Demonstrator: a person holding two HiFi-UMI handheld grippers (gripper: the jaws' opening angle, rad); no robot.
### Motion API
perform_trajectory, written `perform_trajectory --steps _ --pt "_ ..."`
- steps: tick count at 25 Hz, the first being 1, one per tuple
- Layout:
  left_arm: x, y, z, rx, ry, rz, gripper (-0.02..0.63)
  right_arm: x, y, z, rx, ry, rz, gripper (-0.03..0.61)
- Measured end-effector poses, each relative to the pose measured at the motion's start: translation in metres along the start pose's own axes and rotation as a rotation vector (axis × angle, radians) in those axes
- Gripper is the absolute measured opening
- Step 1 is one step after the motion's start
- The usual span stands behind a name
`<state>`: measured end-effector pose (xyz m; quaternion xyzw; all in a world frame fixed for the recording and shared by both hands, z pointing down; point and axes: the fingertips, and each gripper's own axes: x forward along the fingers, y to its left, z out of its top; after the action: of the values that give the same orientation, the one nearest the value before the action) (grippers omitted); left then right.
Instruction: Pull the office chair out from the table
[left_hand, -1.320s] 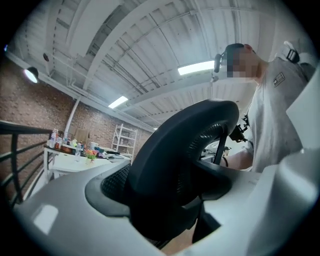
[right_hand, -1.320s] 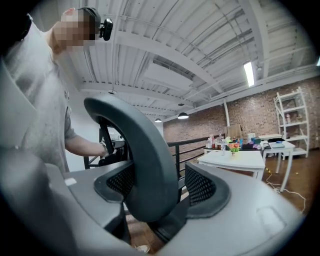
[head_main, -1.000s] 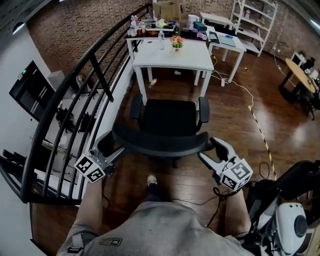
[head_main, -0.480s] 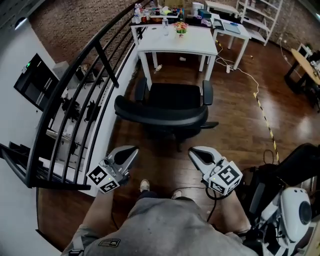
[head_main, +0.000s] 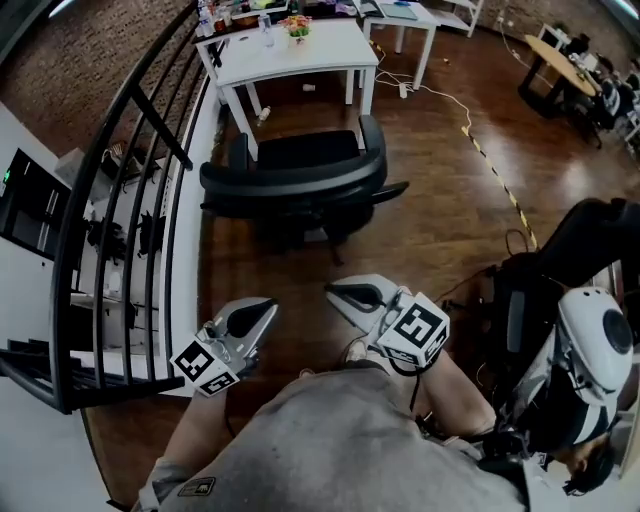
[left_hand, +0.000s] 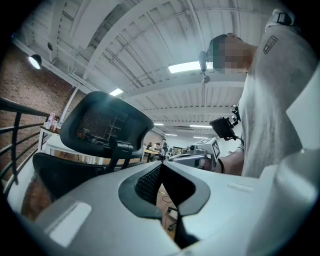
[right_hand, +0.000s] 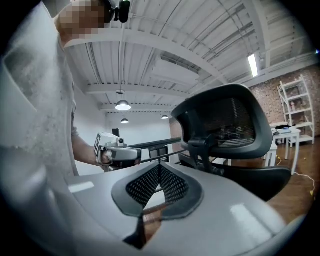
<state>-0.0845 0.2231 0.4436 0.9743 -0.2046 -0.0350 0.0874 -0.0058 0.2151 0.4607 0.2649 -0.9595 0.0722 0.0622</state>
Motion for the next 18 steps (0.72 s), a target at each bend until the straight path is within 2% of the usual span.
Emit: perform_trajectory --steps 6,12,18 --pt "-0.033 -0.027 -0.016 -0.034 0.034 -0.075 0.0 0.009 0.054 -0.019 0.042 0.043 -0.022 0.006" --pt "-0.051 -0.051 -0.032 -0.072 0.057 -0.11 0.0 0.007 0.094 -0.034 0.06 0.075 -0.018 0.008" --pt "-0.042 -0.095 -0.058 -0.113 0.084 -0.117 0.0 -0.015 0.121 -0.062 0.098 0.104 0.036 0.008"
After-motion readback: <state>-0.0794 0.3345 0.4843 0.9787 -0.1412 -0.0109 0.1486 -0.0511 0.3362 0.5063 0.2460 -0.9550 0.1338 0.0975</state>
